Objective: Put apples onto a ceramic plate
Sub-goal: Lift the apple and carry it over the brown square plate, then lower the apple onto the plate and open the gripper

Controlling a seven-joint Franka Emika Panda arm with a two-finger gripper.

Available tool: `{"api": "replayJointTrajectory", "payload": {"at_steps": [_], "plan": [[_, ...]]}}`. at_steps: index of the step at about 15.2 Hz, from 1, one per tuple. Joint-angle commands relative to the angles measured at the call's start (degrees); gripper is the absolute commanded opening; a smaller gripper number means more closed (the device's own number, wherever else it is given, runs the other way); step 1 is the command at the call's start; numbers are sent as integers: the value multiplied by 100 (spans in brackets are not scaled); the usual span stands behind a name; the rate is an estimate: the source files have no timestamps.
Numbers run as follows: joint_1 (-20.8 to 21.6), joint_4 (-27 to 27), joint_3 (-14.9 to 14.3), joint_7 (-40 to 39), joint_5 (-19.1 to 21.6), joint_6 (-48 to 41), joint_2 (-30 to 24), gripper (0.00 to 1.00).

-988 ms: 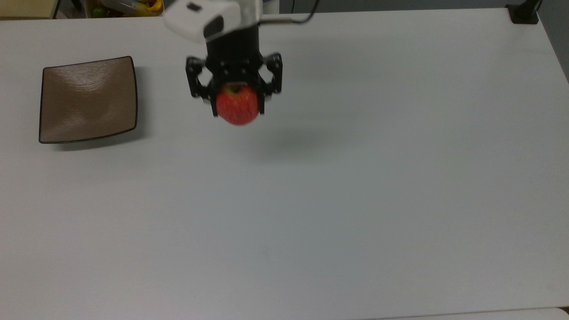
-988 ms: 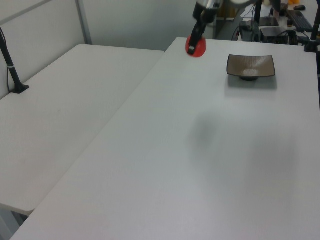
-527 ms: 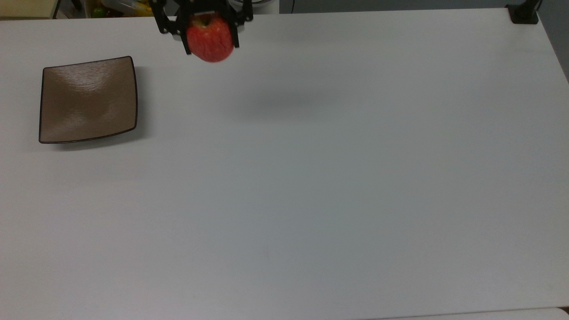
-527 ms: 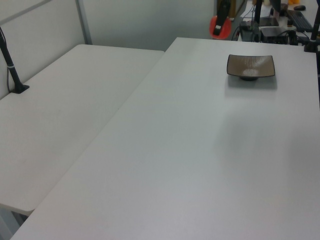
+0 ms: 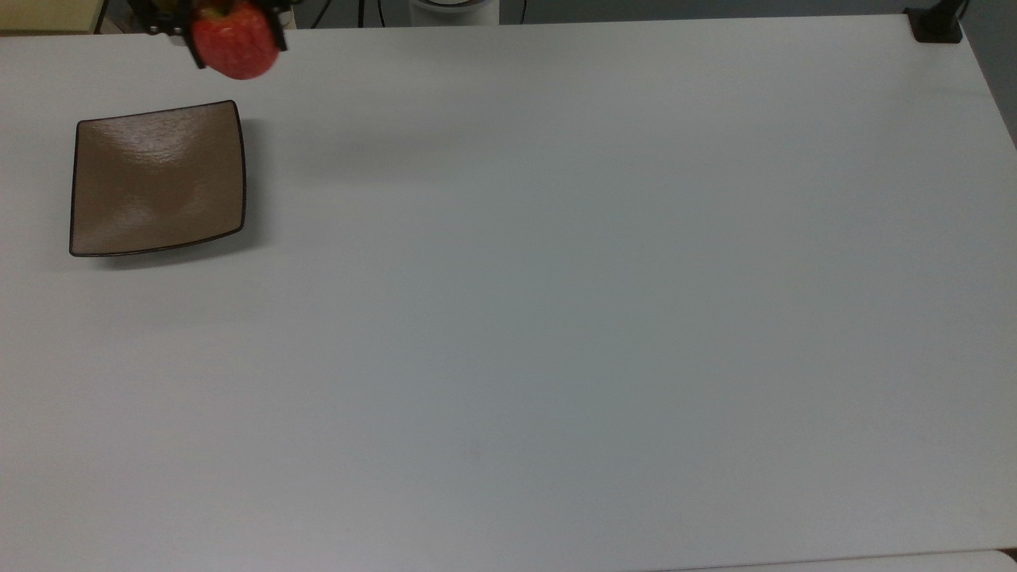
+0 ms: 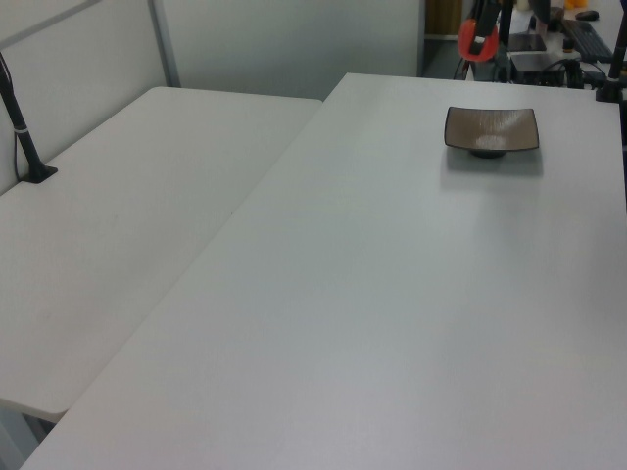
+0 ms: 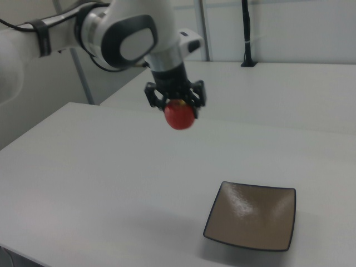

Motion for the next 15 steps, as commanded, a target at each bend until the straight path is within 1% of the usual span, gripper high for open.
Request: {"api": "replayJointTrajectory", "payload": {"at_steps": [1,3,5,6,8,10,13,14,15], "plan": [[-349,-146,-236,-792,180,276,295,55],[-340,-277,-632,-1563,241,610,603,56],[-349,-488,-844,-1970,347,1066,831,56],[-349,-584,-888,-2067,347,1356,954,59],[-445,-787,-889,-2209,347,1945,1227,59],[-446,-971,-889,-2209,347,2437,1490,59],[-507,-1025,-889,-2209,347,2773,1851,62],[-507,-1025,-889,-2191,364,2852,1939,71],[-498,-1025,-889,-2165,364,2948,1975,86]]}}
